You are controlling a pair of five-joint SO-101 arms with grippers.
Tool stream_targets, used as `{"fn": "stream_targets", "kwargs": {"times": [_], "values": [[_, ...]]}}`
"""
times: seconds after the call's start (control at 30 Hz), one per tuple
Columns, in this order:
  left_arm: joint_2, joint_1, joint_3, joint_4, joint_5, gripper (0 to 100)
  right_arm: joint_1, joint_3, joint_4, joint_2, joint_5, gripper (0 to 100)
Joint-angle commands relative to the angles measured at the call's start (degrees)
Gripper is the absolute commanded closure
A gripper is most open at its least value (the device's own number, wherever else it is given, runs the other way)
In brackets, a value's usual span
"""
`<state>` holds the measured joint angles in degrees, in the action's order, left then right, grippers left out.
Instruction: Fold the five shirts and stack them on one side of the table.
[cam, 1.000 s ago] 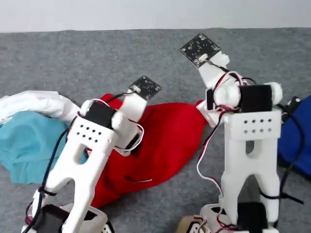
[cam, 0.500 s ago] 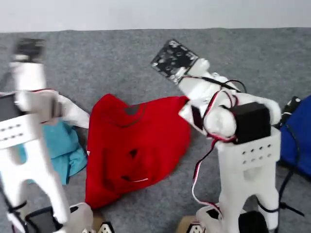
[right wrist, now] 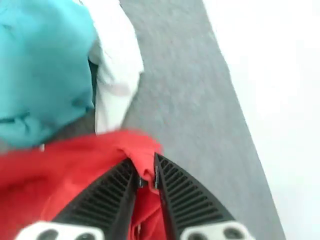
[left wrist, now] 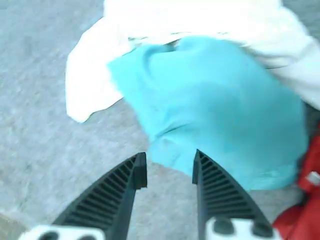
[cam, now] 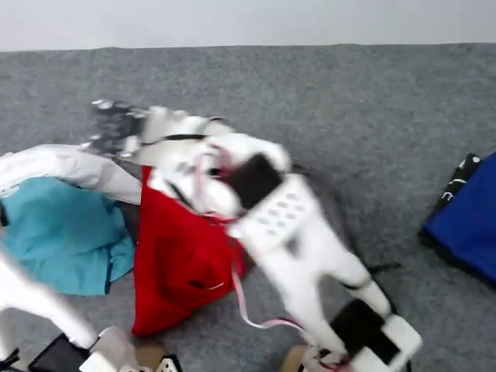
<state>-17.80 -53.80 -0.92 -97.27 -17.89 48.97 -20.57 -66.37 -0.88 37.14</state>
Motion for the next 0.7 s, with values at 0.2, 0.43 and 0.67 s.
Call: {"fn": "stream_targets", "kwargs": {"times": [0.2,0.43,0.67], "values": [[0.1,-9.3,-2.0,-0.6,-3.2,84,9.1,-3.3,17.9,12.5,0.6,96.4],[0.2,-8.0,-2.0,-0.7,-3.2,84,9.9,-7.8,11.9,12.2,-6.0,79.5],[0.2,0.6,-1.9,-3.2,-3.2,84,9.7,-18.5,-2.4,11.6,-6.1,79.4]]}}
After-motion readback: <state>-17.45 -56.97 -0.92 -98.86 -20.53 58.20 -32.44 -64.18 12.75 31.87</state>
